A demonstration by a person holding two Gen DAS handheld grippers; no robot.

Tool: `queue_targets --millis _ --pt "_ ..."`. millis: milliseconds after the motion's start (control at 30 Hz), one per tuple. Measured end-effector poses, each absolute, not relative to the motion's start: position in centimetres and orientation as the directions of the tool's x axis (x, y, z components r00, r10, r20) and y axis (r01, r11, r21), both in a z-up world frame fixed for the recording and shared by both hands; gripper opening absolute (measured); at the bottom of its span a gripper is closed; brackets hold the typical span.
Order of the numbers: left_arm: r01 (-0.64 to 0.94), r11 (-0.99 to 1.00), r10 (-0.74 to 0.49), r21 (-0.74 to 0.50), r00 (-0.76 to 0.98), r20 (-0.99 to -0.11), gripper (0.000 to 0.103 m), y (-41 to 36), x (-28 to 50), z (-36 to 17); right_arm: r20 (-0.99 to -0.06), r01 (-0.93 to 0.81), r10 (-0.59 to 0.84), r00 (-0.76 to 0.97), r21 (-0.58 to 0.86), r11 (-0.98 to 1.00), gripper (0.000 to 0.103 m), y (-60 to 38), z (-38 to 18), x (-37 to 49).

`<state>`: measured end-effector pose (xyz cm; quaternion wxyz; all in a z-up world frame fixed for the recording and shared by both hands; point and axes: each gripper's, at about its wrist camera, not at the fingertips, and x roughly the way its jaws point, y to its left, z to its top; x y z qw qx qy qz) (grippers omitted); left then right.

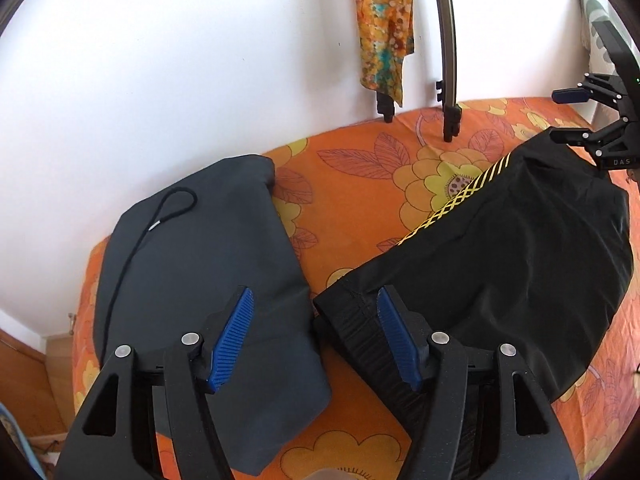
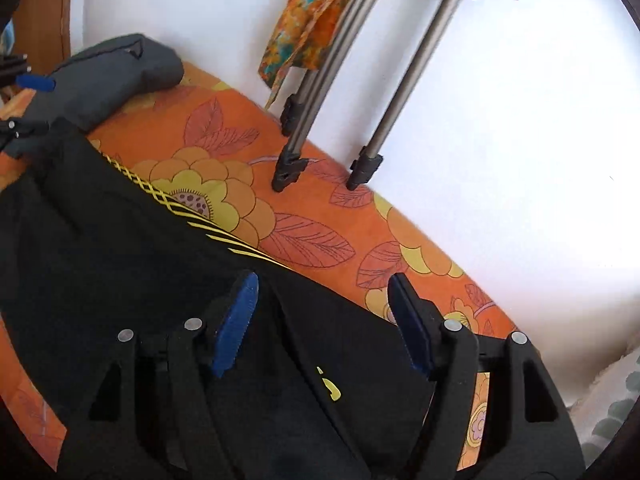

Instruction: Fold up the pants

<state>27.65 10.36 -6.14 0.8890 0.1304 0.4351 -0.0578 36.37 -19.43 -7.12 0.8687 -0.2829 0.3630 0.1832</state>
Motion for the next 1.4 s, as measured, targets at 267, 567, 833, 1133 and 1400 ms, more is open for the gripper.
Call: queue_targets --millis 267,567,833,1133,1400 --pt "0.269 0.945 -0.040 0.184 0.658 -0.752 0.064 7.4 21.9 -3.9 -0.721 -0.268 0.146 0.677 -0.056 0.962 0.070 -33.0 -4.2 31.8" --pt "0.422 0.899 -0.144 0.121 0.544 -0.827 0.064 0.9 18.7 -7.9 -0.802 -0.112 0.238 0.548 0.211 0.971 0.046 -41.5 -10.4 33.0" --pt "0.401 0.912 -0.129 0.086 0.479 -0.868 0.064 0.4 18.6 -11.0 -0.849 -0.117 0.307 0.431 0.285 0.951 0.045 -40.2 -14.2 35.8" --pt "0.386 0.920 -0.138 0.068 0.481 -0.866 0.065 0.4 18.7 -12.4 -0.832 -0.213 0.175 0.527 0.070 0.975 0.004 -36.5 -12.0 36.4" --pt "0.385 0.921 -0.155 0.052 0.487 -0.860 0.066 0.7 18.7 -12.5 -0.816 -0.085 0.071 0.573 0.027 0.996 0.003 -39.6 -10.5 39.6"
